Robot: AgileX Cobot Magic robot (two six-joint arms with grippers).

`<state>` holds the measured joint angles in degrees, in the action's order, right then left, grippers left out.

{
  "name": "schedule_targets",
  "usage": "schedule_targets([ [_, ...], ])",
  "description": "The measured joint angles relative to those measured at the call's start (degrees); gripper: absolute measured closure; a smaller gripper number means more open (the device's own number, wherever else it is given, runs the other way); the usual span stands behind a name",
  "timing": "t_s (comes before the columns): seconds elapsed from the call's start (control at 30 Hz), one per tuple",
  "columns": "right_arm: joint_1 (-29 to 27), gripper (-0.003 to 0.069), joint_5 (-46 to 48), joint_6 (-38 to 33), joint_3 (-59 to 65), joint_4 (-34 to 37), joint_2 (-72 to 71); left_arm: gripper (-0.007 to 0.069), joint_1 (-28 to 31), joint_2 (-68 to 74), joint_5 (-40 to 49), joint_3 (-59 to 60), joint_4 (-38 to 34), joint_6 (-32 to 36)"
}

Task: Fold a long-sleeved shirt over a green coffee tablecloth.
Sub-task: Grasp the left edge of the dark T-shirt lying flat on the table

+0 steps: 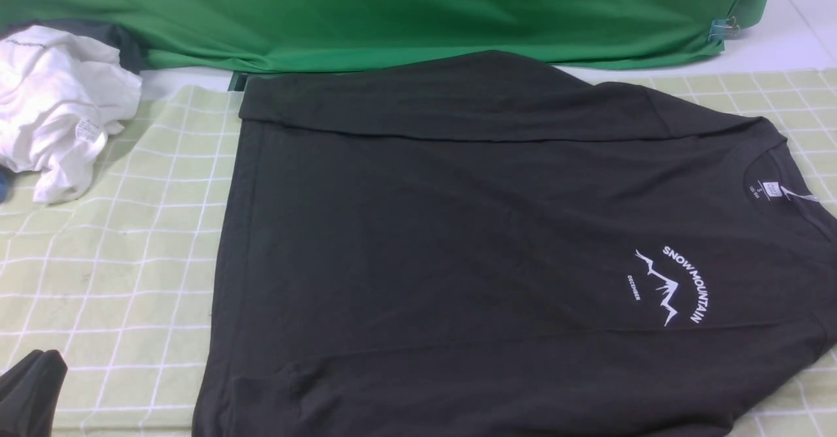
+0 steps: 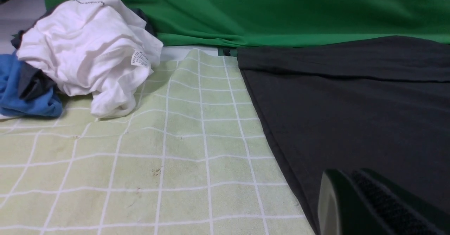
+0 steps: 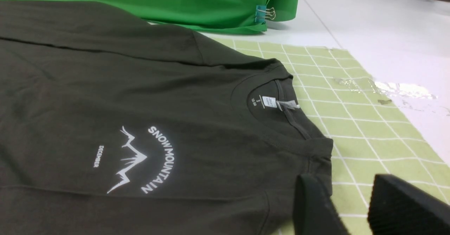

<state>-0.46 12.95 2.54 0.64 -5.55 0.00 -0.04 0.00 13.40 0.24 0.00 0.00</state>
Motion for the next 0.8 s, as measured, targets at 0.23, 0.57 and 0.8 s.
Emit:
schedule_targets([
  [0.23,0.0,0.0417,-3.4,17.9,0.0,13.0,0.0,0.0589,0.0,0.0,-6.3,0.0,-15.9,-12.3],
  [0.57,0.0,0.0417,-5.6,32.6,0.0,16.5,0.0,0.0589,0.0,0.0,-8.9,0.0,-34.8,-22.6],
  [0.8,0.0,0.0479,-10.7,31.3,0.0,16.6,0.0,0.0589,0.0,0.0,-15.8,0.0,-30.0,-23.6],
])
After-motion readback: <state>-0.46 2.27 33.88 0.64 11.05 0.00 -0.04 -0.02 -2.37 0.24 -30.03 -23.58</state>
